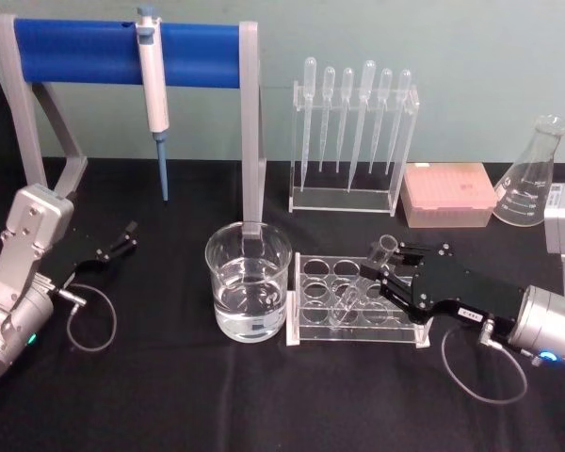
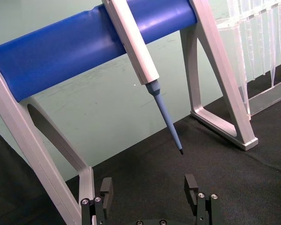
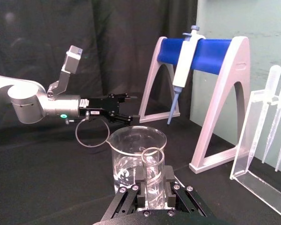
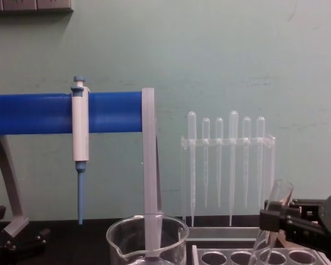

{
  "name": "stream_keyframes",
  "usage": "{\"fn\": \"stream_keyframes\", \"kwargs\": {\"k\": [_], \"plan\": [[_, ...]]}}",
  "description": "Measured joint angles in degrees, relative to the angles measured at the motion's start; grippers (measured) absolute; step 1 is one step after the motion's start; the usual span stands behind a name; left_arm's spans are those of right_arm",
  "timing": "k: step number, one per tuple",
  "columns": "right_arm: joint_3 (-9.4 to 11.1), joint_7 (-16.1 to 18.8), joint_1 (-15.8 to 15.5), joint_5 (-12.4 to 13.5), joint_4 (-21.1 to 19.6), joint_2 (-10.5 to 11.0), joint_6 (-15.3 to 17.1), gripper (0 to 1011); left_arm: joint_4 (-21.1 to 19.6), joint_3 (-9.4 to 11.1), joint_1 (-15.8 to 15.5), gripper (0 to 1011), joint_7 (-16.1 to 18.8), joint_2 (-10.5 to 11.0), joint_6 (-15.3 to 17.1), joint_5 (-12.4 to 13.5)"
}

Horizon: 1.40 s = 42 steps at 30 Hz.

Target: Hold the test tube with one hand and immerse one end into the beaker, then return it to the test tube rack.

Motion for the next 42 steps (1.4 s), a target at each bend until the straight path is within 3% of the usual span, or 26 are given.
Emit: {"fn": "stream_keyframes", "kwargs": {"k": [6,13,27,36,42], "plan": [[0.4,-0.3,0.9,-0.9,-1.9,0.9,0.7,235,0.0,0.0,0.0,1000,0.0,0.0,0.0,0.0],[0.5,-0.7,2.8,-0.9,-4.0,1.8,3.7,234,0.0,0.0,0.0,1000,0.0,0.0,0.0,0.0],[-2.0,-2.4,9.2,-1.2,-10.9,4.6,14.4,234,0.0,0.0,0.0,1000,0.0,0.0,0.0,0.0],[-3.0,-3.2,12.8,0.5,-14.5,4.5,18.4,234,0.0,0.0,0.0,1000,0.0,0.0,0.0,0.0],[-4.3,-3.8,15.2,1.8,-16.4,3.3,20.7,234,0.0,0.0,0.0,1000,0.0,0.0,0.0,0.0]]}}
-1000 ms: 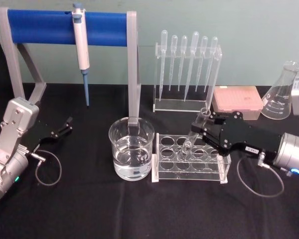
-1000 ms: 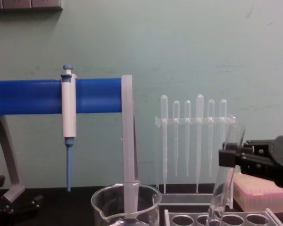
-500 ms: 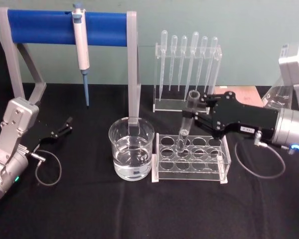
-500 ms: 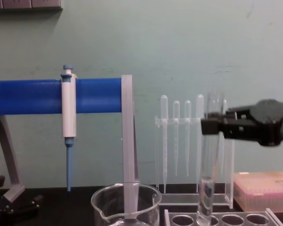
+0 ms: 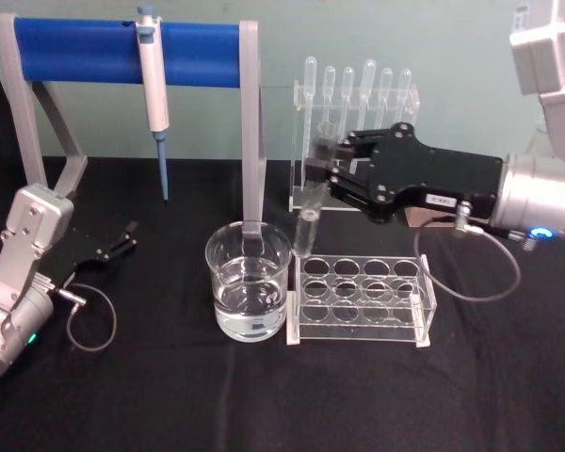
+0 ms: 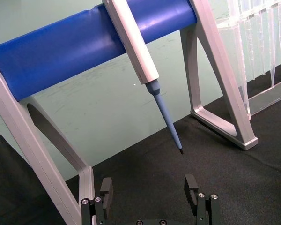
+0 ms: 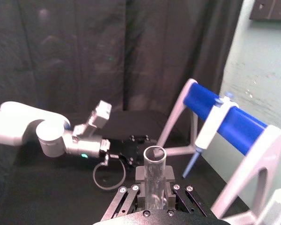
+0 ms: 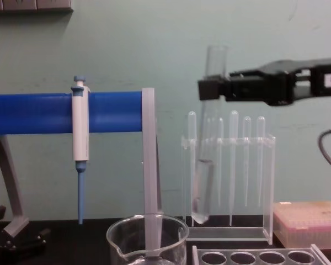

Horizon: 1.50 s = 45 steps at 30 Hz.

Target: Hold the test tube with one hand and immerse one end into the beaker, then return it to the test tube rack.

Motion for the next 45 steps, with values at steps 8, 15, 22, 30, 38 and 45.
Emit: {"fn": "stream_keyframes", "kwargs": {"k": [8,15,22,30,38,45], "plan": [[-3.0,-1.0,3.1,-0.1,0.6,-2.7,1.3,234,0.0,0.0,0.0,1000,0.0,0.0,0.0,0.0],[-5.6,-1.4,4.7,-1.1,3.5,-4.6,-0.2,234,0.0,0.0,0.0,1000,0.0,0.0,0.0,0.0],[-7.4,-1.3,5.2,-2.4,6.5,-6.0,-2.3,234,0.0,0.0,0.0,1000,0.0,0.0,0.0,0.0],[-8.6,-0.2,4.4,-3.7,10.7,-7.6,-6.1,234,0.0,0.0,0.0,1000,0.0,0.0,0.0,0.0],[-9.1,0.4,3.7,-5.7,14.0,-9.3,-9.6,234,0.0,0.0,0.0,1000,0.0,0.0,0.0,0.0],[-9.1,0.7,3.2,-7.2,15.7,-10.4,-11.1,234,0.0,0.0,0.0,1000,0.0,0.0,0.0,0.0]]}}
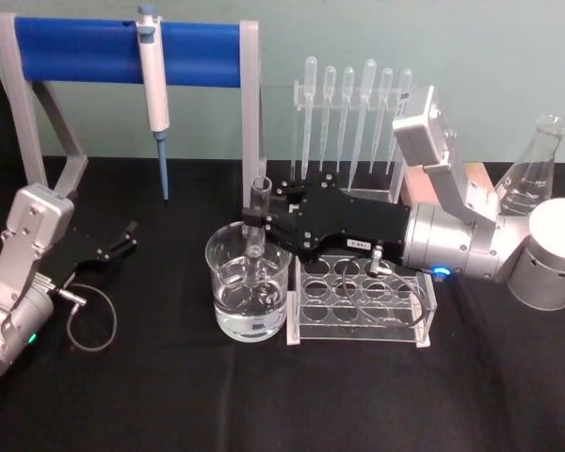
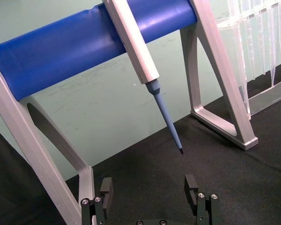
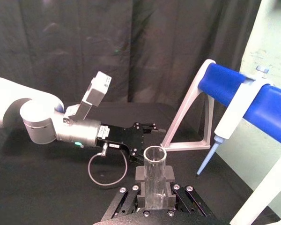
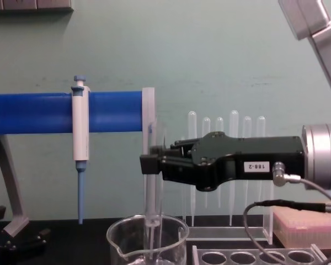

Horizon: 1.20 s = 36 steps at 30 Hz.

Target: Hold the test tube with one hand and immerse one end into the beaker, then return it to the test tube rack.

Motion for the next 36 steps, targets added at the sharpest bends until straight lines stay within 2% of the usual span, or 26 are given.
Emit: {"fn": "stream_keyframes", "kwargs": {"k": [10,36], "plan": [[0.2,0.5,-0.6,-1.5,2.5,-1.4,-1.5,234,0.0,0.0,0.0,1000,0.0,0.0,0.0,0.0],[0.8,1.7,-2.2,-2.7,5.7,-3.0,-3.3,234,0.0,0.0,0.0,1000,0.0,0.0,0.0,0.0]]}}
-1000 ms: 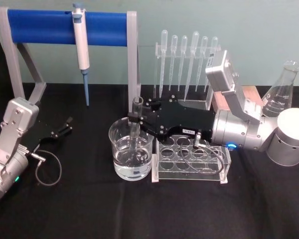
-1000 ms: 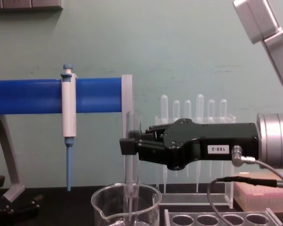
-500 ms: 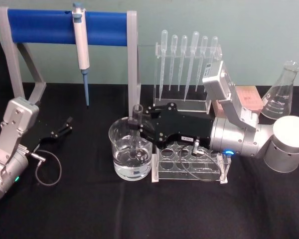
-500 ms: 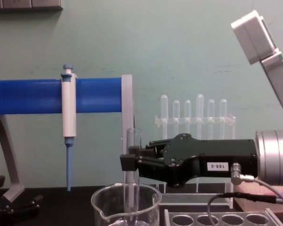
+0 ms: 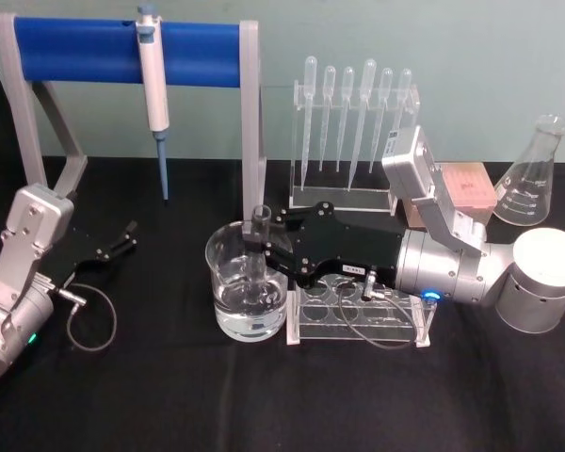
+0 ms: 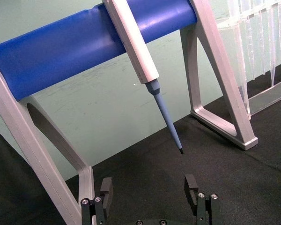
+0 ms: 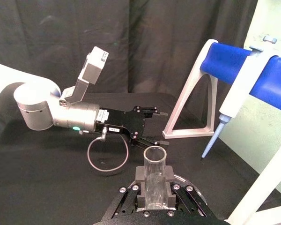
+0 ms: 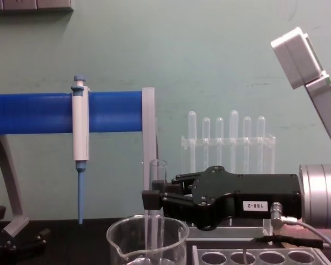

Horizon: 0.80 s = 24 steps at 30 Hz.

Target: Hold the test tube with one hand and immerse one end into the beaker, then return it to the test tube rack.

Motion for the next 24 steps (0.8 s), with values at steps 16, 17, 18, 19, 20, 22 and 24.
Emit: {"fn": "stream_keyframes", "kwargs": {"k": [16,17,18,19,20,22,24], "plan": [[0.2,0.3,-0.4,-0.4,1.2,-0.6,-0.5,234,0.0,0.0,0.0,1000,0.0,0.0,0.0,0.0],[0.2,0.3,-0.4,-0.4,1.2,-0.6,-0.5,234,0.0,0.0,0.0,1000,0.0,0.0,0.0,0.0],[0.2,0.3,-0.4,-0.4,1.2,-0.6,-0.5,234,0.0,0.0,0.0,1000,0.0,0.0,0.0,0.0],[0.2,0.3,-0.4,-0.4,1.2,-0.6,-0.5,234,0.0,0.0,0.0,1000,0.0,0.0,0.0,0.0],[0.2,0.3,-0.4,-0.4,1.2,-0.6,-0.5,234,0.0,0.0,0.0,1000,0.0,0.0,0.0,0.0],[0.2,0.3,-0.4,-0.4,1.2,-0.6,-0.5,234,0.0,0.0,0.0,1000,0.0,0.0,0.0,0.0],[0.2,0.3,-0.4,-0.4,1.2,-0.6,-0.5,234,0.0,0.0,0.0,1000,0.0,0.0,0.0,0.0]]}}
